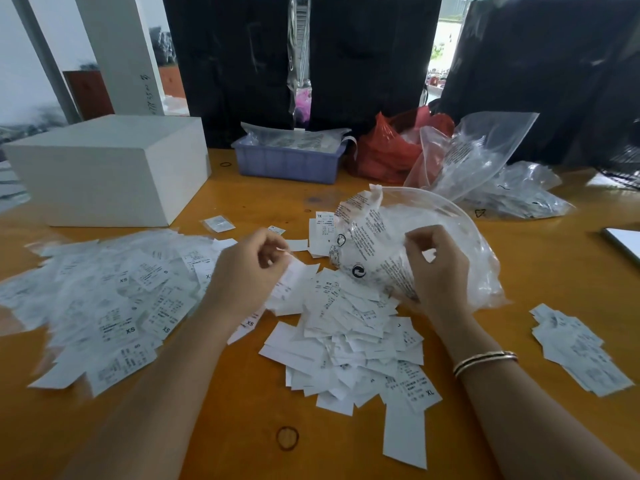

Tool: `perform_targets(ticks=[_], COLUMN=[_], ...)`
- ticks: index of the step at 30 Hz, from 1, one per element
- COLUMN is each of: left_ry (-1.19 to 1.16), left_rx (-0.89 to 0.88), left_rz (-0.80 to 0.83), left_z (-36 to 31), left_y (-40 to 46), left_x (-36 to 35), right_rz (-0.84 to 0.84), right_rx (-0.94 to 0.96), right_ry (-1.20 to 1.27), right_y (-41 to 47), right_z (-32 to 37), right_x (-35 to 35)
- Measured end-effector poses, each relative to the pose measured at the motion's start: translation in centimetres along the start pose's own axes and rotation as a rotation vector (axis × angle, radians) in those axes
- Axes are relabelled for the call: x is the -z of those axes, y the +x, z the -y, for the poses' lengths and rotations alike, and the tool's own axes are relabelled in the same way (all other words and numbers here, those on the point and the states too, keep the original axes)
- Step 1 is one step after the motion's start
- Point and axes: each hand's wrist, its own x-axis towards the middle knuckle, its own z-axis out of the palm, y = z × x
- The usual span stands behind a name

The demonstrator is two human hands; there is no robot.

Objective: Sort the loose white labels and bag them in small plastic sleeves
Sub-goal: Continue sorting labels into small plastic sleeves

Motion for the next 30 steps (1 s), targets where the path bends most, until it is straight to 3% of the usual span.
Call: perform_targets(ticks=[4,8,10,12,14,16,21,25,30], left_ry=[0.357,0.670,0.438,-0.027,-0.370,-0.555,-0.660,-0.853,-0.664], left_rx=[0.070,0.102,-0.034,-0.079,-0.002,0.088,0.206,0.273,0.229], left_rz=[-0.263,-0.210,-0.164,0.024,0.277,0.401,0.350,0.459,0.271], left_z=[1.2,2.0,1.3,0.1,-1.1,-1.3,-1.5,-1.6,-1.3], left_y=[0.4,0.3,0.2,0.0,-0.5,-0.8,-0.9,-1.0,-0.9], left_x=[0.3,0.3,0.1,-0.5,-0.9,-1.3,-2.2,-2.3,-2.9], right_rz=[0.164,0.358,0.467,0.554,0.592,0.610,0.609,0.558,0.491], right_rx=[-0.134,-0.219,-0.207,-0.179,-0.171,-0.168,-0.136,-0.161,-0.079], right_ry=[0.340,0.475,0.487,0.470,0.465,0.461,0.358,0.359,0.154], right_y=[-1.1,-1.7,-2.2,-2.4,-2.4,-2.3,-2.3,-2.2,-2.2], right_z=[2.0,3.1,3.3,3.4,3.5,3.5,3.6,3.8,3.4], right_x=[-0.6,-1.2,-1.3,-1.5,-1.5,-1.4,-1.4,-1.5,-1.7])
